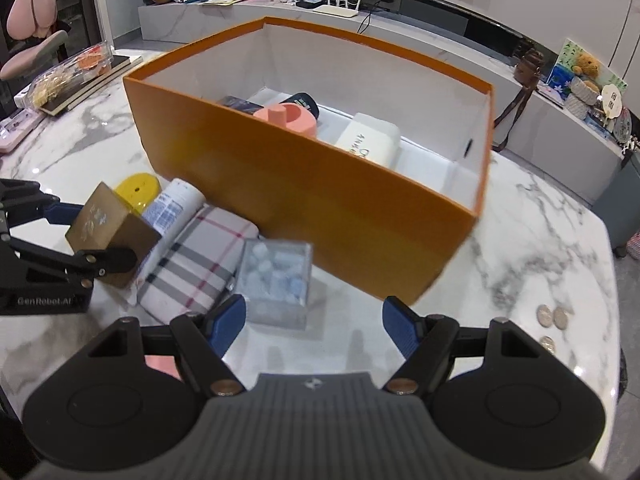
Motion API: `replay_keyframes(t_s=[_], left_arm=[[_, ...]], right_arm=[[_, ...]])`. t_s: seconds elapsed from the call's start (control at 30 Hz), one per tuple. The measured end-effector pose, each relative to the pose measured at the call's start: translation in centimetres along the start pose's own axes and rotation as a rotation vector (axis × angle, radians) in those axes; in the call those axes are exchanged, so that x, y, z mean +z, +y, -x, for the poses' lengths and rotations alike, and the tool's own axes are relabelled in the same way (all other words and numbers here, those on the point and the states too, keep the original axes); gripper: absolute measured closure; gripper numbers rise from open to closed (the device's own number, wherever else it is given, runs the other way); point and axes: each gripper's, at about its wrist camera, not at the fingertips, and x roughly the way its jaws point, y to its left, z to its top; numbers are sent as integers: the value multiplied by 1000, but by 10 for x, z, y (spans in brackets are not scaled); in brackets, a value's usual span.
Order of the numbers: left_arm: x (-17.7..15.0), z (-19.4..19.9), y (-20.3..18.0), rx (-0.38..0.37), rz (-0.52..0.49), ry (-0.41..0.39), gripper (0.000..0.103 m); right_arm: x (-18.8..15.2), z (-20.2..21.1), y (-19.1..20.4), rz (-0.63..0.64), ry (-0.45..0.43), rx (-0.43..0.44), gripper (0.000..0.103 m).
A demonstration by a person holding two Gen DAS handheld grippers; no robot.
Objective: Organize rigid objects
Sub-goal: 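Lift the gold gift box while the right tool grasps the clear cube box, then carry the gold gift box and clear cube box over the orange box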
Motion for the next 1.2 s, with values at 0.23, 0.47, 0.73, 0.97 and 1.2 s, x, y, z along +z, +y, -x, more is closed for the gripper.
replay_keyframes(t_s=[0.23,0.47,0.73,0.97,1.2], left_arm=[[0,-2,-3,-2,-29,-1,36],[3,2,1,43,-11,-12,36],[7,12,7,26,23,-19,36],[13,20,2,20,11,-33,36],[27,39,8,-6,60,-48,36]], right_arm=[[6,-19,1,-49,24,45,28],[9,-35,4,-60,40,38,29],[7,-40,5,-57,60,47,55],[10,-23,2,-55,30,61,55],[15,2,-3,-70,-22,88,55]])
